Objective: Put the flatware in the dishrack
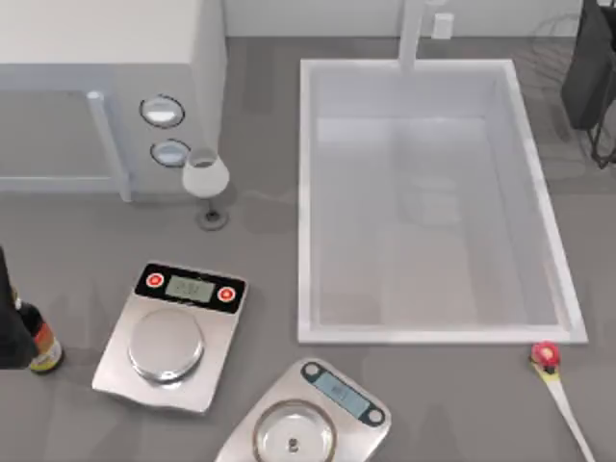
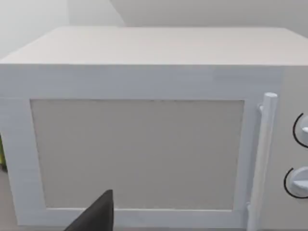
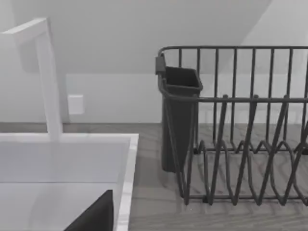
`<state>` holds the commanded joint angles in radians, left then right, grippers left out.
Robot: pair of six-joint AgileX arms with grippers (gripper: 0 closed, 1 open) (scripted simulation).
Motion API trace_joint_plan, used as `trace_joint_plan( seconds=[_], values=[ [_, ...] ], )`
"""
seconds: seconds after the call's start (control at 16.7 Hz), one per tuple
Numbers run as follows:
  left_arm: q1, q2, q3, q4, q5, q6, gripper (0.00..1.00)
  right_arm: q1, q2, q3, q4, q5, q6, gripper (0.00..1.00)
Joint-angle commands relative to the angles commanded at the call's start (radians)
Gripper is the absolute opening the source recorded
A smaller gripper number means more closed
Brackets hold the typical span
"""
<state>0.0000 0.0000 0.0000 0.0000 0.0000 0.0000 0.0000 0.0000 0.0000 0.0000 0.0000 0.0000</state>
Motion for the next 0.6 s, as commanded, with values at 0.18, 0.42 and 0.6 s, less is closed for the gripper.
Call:
trace_joint_plan(
  seconds=[0.18,0.42,0.6],
  values=[
    [0.000,0.000,0.000,0.000,0.000,0.000,1.00,0.005,0.012,0.012,-0.012,0.000,0.003,1.00],
    [0.000,0.000,0.000,0.000,0.000,0.000,1.00,0.061,0.162,0.135,-0.145,0.002,0.033,1.00],
    [0.000,0.000,0.000,0.000,0.000,0.000,1.00,0.131,0.387,0.281,-0.316,0.000,0.073,1.00]
  ],
)
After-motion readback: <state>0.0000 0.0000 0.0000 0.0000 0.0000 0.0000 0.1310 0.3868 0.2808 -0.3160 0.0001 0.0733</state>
